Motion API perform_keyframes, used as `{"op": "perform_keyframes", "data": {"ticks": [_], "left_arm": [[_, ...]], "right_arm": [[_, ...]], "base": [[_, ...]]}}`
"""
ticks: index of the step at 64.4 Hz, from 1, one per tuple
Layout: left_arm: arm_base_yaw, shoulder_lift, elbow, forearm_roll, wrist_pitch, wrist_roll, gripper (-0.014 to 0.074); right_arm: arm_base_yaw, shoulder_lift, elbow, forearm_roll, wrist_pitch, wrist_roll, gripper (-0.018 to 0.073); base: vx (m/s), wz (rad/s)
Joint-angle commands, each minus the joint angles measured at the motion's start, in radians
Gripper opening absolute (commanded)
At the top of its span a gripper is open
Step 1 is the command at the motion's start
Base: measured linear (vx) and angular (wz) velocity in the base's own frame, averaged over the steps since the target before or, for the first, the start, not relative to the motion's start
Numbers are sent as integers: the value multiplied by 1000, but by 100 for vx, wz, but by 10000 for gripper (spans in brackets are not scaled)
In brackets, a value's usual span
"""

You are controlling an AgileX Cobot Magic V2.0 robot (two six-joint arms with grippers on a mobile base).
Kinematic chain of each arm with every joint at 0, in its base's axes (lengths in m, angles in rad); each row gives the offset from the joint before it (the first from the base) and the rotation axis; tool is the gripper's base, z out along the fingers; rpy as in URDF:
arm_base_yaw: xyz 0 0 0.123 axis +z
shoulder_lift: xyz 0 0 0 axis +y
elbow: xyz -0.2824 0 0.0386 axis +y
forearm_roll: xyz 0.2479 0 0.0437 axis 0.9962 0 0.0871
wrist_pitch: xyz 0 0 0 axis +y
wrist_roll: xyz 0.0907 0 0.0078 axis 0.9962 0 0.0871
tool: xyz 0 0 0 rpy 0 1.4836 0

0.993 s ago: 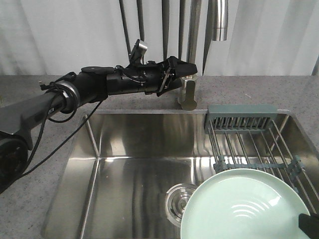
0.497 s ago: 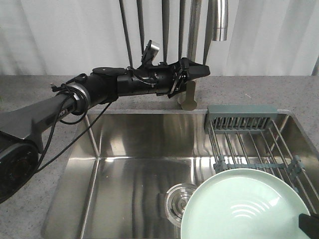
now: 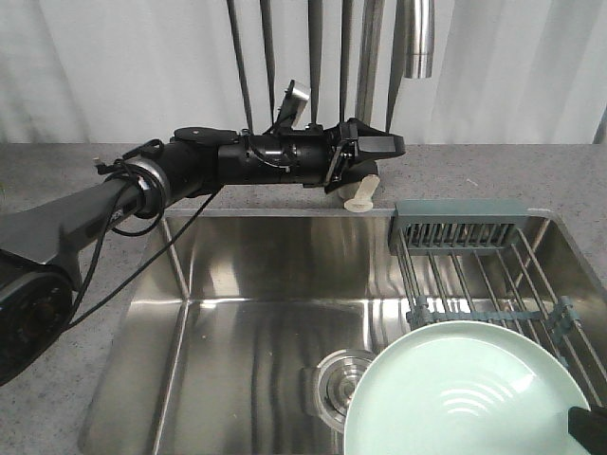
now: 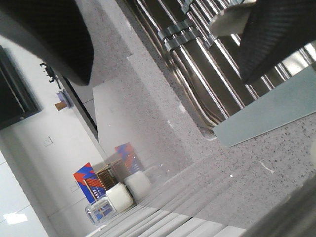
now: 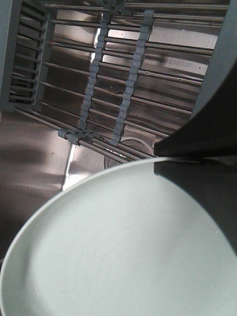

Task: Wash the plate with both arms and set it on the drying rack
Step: 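Push the faucet handle with the left gripper to turn on water, then withdraw the left gripper away from the faucet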

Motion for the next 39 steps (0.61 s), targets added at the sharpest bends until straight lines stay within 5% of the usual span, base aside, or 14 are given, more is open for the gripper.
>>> {"op": "perform_keyframes", "data": {"ticks": [1, 20, 33, 39], "left_arm": [[-15, -73, -30, -40, 151, -48, 533], [86, -103, -31, -56, 155, -93, 375], [215, -135, -31, -24, 284, -175, 93], [270, -165, -31, 51, 297, -239, -8]], "right_arm": [[-3, 6, -29, 8, -67, -2, -8], [-3, 6, -29, 8, -67, -2, -8], [-3, 6, -29, 8, -67, -2, -8], [-3, 6, -29, 8, -67, -2, -8]], "base": [[0, 0], [0, 0], [0, 0], [0, 0]]}}
